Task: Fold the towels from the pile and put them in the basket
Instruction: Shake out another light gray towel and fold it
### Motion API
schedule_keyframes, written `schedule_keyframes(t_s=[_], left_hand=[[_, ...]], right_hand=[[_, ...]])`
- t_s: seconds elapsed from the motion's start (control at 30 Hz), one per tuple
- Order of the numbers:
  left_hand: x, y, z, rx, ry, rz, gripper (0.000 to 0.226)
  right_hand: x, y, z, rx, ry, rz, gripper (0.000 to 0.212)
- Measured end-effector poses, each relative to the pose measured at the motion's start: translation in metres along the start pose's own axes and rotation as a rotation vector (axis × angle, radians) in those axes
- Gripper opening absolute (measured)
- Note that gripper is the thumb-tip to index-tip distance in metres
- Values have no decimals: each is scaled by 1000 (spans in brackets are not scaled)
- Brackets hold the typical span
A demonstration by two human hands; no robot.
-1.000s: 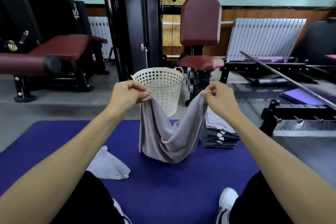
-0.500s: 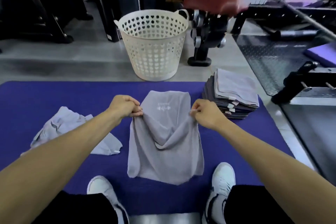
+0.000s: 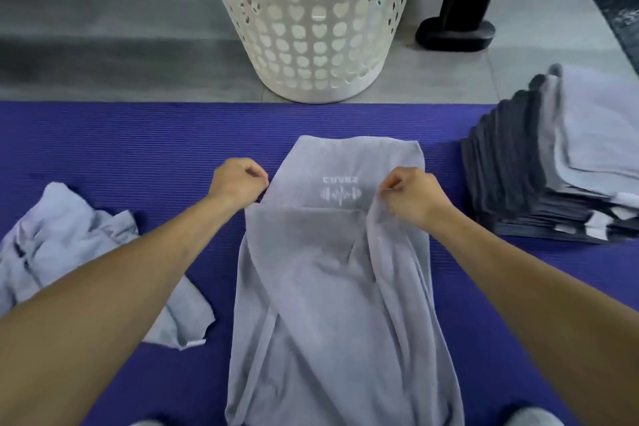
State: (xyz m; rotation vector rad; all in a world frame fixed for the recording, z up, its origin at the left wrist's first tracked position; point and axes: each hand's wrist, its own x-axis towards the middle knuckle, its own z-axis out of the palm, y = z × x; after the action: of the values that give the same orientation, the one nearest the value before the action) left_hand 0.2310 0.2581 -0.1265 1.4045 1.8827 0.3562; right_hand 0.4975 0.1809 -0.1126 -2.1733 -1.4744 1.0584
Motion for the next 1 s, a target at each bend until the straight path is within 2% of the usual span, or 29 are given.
schedule_keyframes(t_s=[0.17,0.23,0.33,0.4,0.5,0.6,0.7,0.77,0.87,0.93,1.0], left_hand=[[85,1,28,21,-107,91,12],[109,0,46,33,-102,173,21],[135,6,66,76,-180,265,40],[146,11,67,180,-227,321,34],[153,27,59,271,-321,354,6],[152,39,45,236,-376,401,8],[147,46,30,162,-424,411,13],[145,46,26,108,-464,402,11],[144,43,19,23,-462,389,15],[143,41,12,51,-446,401,23],[140,40,5,105,-442,416,39]], right_hand=[[69,7,34,151,51,-28,18],[85,11,46,182,61,-87,15],[100,22,59,198,20,-116,22],[109,23,61,191,8,-137,29],[123,19,60,150,-5,-160,44],[137,11,66,50,-75,-210,58],[152,-5,76,-41,-84,-301,62],[160,-18,81,-16,-63,-338,56],[170,-35,83,6,26,-347,27],[175,-39,81,-12,69,-331,15],[177,-41,77,2,94,-306,14]])
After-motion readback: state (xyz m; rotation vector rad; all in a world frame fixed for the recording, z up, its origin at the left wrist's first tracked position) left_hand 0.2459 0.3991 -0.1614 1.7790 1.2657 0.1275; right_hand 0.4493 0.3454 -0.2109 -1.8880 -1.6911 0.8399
